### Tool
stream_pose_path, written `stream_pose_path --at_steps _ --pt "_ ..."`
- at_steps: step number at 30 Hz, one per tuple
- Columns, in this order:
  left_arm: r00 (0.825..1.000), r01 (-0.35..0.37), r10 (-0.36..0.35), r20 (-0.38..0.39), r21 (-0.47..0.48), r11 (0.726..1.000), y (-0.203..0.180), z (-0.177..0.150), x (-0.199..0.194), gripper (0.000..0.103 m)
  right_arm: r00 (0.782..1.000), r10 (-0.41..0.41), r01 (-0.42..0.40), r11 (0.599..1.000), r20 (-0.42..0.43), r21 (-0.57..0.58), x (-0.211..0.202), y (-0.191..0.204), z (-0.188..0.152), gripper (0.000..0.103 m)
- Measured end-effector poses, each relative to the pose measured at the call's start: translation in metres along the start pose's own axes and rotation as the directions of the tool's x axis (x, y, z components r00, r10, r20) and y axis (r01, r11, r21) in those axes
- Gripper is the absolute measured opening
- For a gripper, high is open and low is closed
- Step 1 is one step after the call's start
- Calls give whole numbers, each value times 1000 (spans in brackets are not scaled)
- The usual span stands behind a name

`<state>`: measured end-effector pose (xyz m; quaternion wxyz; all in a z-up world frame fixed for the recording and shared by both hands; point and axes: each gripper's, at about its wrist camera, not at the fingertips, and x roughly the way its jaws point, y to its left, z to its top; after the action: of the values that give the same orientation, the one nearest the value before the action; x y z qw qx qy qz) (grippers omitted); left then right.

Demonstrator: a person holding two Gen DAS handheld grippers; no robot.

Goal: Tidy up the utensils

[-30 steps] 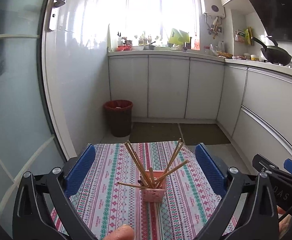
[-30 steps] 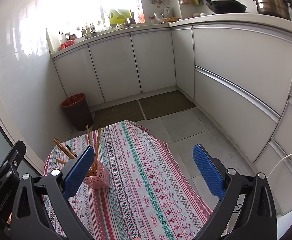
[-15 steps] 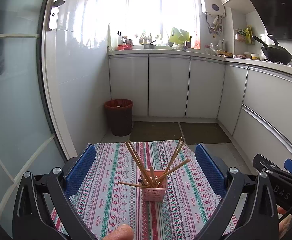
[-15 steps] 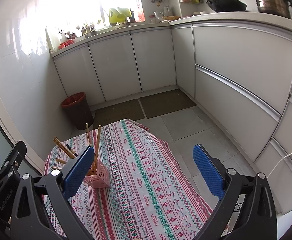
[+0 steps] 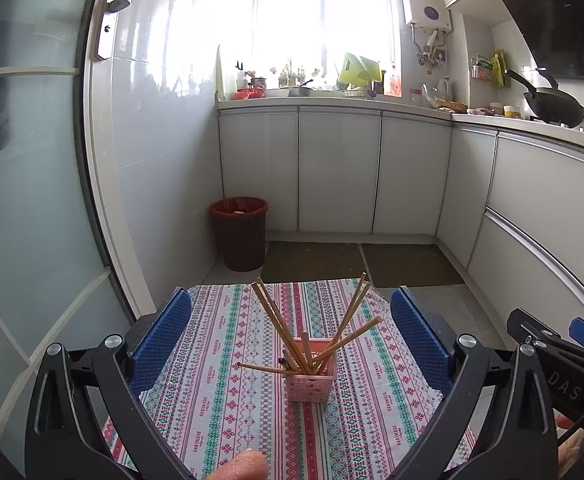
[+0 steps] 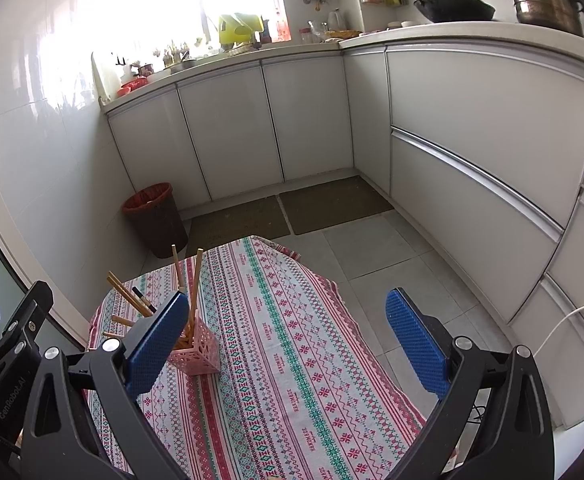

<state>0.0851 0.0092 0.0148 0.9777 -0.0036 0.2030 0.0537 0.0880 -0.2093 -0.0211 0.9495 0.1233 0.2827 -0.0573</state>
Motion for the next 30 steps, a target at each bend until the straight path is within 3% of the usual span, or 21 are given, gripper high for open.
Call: stream_pose_path --at_steps 23,28,30 --pt "1000 -16 16 -6 2 1000 3 -1 2 96 1000 2 -2 1000 -10 -2 3 0 -3 96" --pt "995 84 -86 -50 -37 996 6 1 6 96 1000 6 -6 1000 -18 1 5 0 -4 96" --pt "993 67 -69 -93 -25 997 4 0 13 96 1000 9 -9 1000 -21 1 5 0 -4 96"
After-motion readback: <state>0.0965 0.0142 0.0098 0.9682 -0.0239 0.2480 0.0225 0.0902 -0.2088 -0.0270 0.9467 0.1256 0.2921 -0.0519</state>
